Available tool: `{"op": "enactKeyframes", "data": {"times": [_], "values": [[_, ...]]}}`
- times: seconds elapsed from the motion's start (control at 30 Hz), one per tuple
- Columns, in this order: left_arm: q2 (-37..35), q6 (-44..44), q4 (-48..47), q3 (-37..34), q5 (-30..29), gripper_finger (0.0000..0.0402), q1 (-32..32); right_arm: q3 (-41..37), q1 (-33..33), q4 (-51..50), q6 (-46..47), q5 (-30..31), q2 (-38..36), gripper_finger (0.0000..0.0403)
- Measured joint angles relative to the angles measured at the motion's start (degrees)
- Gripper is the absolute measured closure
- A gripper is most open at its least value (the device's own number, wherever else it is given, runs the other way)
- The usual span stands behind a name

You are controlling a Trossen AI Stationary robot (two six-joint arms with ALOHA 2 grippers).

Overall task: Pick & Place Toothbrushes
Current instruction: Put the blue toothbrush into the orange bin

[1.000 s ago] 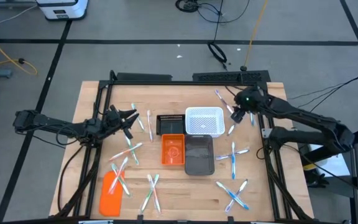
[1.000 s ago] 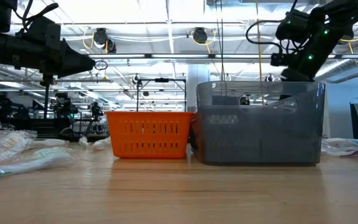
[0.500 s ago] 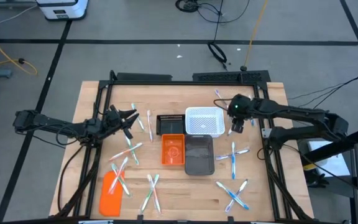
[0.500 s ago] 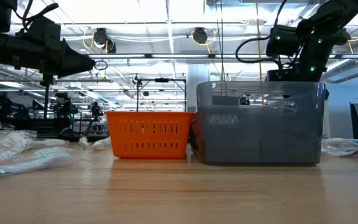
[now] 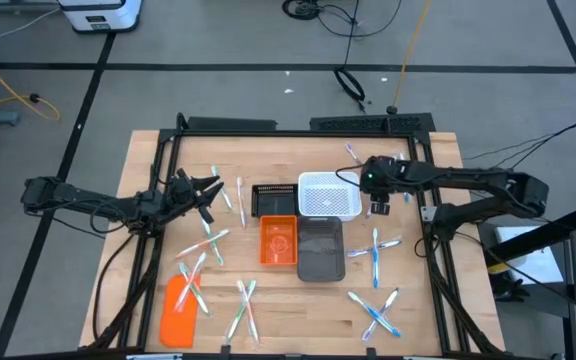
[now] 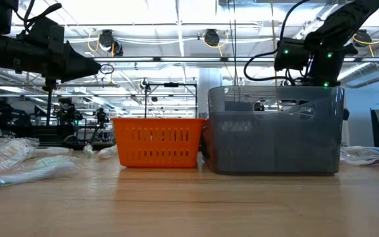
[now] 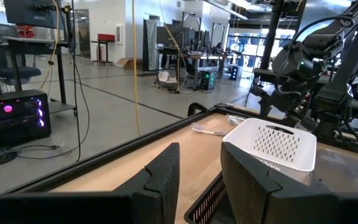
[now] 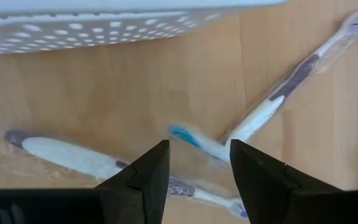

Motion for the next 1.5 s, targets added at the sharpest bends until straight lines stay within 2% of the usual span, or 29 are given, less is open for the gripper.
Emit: {"op": "enactKeyframes", "data": {"times": [0.47,0.6,0.83,1.23,1.5], "values": [[-0.01,-0.05,0.0,0.0,0.0,0.0284,0.0,-2.38,0.0,3.84,-2.89,0.04,2.34,0.0251],[-0.02,-0.16,0.0,0.0,0.0,0.0284,0.0,-2.38,0.0,4.43,-3.35,0.22,2.32,0.0287],[0.0,-0.16,0.0,0.0,0.0,0.0284,0.0,-2.38,0.0,4.3,-4.53,0.41,2.32,0.0392],[-0.02,-0.77,0.02,0.02,0.0,0.0284,-0.02,-0.76,0.22,2.38,-3.14,8.52,2.12,0.0402],[0.0,-1.73,1.21,0.0,0.02,0.0284,-0.02,2.26,0.6,1.41,-2.91,12.96,-2.63,0.0403]]}}
